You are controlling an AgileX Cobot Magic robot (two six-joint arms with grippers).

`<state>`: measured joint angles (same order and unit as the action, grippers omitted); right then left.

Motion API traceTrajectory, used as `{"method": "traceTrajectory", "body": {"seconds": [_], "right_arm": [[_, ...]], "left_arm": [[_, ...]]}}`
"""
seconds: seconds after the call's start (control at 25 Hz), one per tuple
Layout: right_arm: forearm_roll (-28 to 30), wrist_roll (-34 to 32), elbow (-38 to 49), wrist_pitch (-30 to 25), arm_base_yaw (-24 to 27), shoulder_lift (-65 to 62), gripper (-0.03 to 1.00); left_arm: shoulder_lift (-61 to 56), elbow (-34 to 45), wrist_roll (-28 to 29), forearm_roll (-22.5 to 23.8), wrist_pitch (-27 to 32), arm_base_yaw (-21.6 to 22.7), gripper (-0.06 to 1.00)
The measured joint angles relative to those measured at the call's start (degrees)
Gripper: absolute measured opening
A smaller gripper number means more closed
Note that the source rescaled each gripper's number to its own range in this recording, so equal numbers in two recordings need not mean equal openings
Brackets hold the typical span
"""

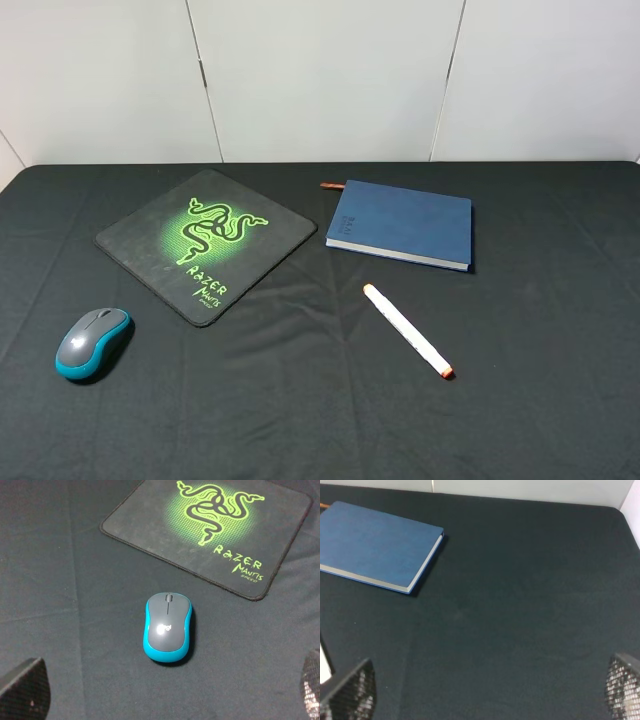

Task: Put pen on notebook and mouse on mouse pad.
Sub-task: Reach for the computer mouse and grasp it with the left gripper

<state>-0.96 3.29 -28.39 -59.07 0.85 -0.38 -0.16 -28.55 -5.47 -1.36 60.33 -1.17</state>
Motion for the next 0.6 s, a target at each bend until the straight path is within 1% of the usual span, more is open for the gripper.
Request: {"method": "traceTrajectory", "body": {"seconds": [0.6], "right_arm": [[0.0, 0.0, 0.0, 0.0, 0.0, 0.0, 1.0]], "left_arm": [[0.0, 0.0, 0.0, 0.0, 0.0, 0.0, 1.0]]}}
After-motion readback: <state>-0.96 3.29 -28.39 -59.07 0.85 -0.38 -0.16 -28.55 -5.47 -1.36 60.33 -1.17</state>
